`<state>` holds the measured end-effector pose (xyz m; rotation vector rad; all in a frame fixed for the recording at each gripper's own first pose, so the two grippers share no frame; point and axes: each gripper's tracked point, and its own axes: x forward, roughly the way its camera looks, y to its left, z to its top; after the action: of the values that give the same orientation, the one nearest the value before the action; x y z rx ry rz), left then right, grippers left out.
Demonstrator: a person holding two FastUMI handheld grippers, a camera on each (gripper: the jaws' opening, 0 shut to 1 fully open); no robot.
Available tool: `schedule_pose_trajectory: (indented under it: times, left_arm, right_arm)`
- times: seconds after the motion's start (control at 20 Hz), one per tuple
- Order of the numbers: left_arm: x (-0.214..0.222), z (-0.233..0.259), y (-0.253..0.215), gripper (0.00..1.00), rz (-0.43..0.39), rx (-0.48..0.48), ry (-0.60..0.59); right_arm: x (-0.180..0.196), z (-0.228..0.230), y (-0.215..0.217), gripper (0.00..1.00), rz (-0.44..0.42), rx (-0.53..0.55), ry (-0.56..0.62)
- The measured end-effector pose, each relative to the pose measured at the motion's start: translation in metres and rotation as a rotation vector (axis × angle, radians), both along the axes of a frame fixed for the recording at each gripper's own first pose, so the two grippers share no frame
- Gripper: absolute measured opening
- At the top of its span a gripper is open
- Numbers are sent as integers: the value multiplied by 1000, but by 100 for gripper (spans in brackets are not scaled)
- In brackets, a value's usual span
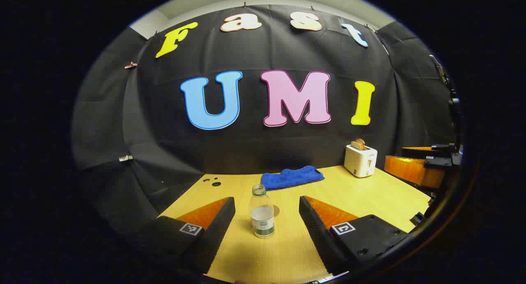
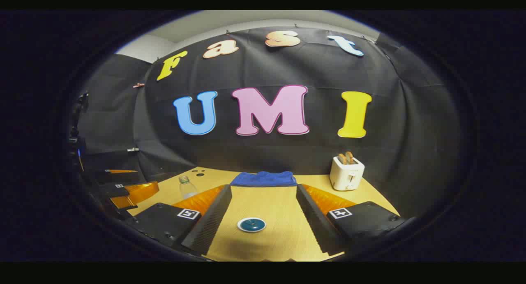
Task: Open the teacup lid with one hand, grasp the water bottle and pour water into the teacup with the other hand; after pouring, place the water bottle on the coaster and then close the teacup lid.
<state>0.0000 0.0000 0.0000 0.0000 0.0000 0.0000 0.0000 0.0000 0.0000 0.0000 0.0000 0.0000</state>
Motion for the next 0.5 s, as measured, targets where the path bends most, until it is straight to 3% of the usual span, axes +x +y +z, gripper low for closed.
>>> schedule_pose_trajectory:
  times: [0.5]
  left_arm:
    - [18, -23, 12, 98, 16, -22, 52]
  right_arm:
    - [15, -19, 17, 98, 69, -4, 54]
